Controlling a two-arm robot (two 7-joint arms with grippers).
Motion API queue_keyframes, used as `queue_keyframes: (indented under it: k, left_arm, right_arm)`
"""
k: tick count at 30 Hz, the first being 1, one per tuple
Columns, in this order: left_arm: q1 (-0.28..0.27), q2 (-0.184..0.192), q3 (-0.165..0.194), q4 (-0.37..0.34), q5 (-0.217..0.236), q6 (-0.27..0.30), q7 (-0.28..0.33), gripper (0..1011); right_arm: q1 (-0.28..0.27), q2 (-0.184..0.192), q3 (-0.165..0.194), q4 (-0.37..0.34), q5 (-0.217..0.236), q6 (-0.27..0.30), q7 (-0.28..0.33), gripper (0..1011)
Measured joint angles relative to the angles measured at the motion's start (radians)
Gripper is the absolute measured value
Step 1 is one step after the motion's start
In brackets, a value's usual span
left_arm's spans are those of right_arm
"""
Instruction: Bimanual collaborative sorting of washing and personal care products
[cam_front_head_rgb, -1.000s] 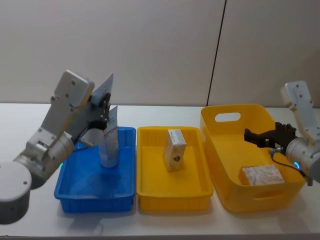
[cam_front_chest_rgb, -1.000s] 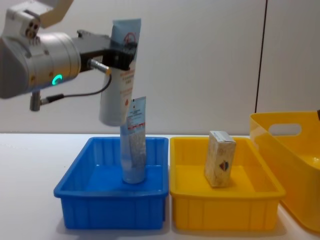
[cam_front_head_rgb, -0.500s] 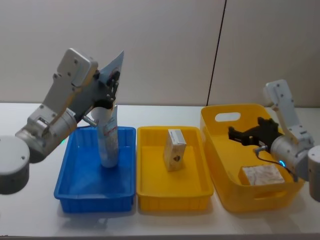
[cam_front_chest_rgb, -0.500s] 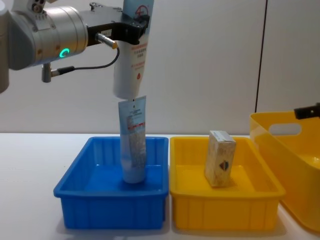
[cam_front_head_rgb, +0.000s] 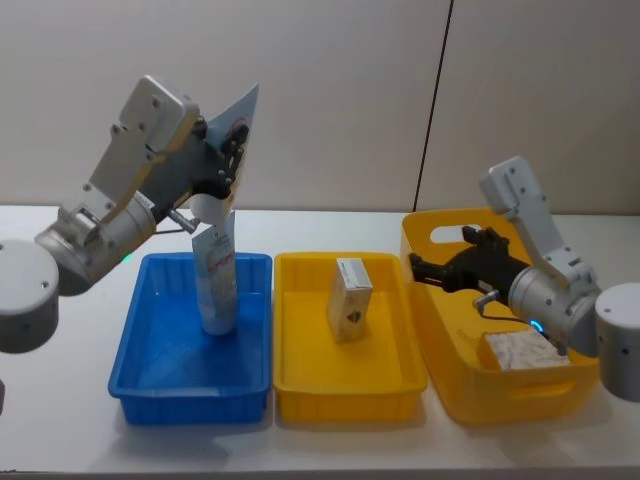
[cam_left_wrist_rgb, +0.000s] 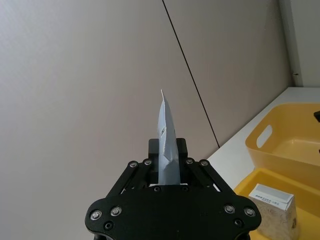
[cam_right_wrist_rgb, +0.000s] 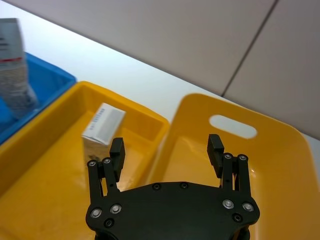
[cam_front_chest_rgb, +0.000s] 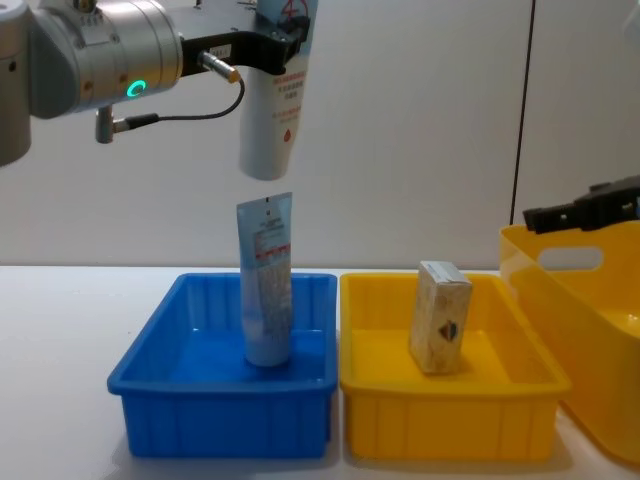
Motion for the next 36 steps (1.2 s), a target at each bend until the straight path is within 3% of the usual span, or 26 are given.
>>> queue_keyframes:
  k: [11, 24, 36]
  left_arm:
    - [-0.034, -0.022, -0.010, 0.041, -0.051, -0.038, -0.079, 169]
    - [-0.061, -0.056, -0.022, 0.100, -0.178, -0.053, -0.207, 169]
    - [-0.076, -0.073, -0.033, 0.158, -0.264, -0.020, -0.268, 169]
  right_arm:
    - [0.002, 0.033, -0.039, -0.040, 0.040, -0.027, 0.126, 1003]
    - [-0.007, 0.079, -0.080, -0.119, 0.095, -0.068, 0.277, 1003]
    - [-0.008, 0.089, -0.115, -0.158, 0.074, -0.125, 0.283, 1004]
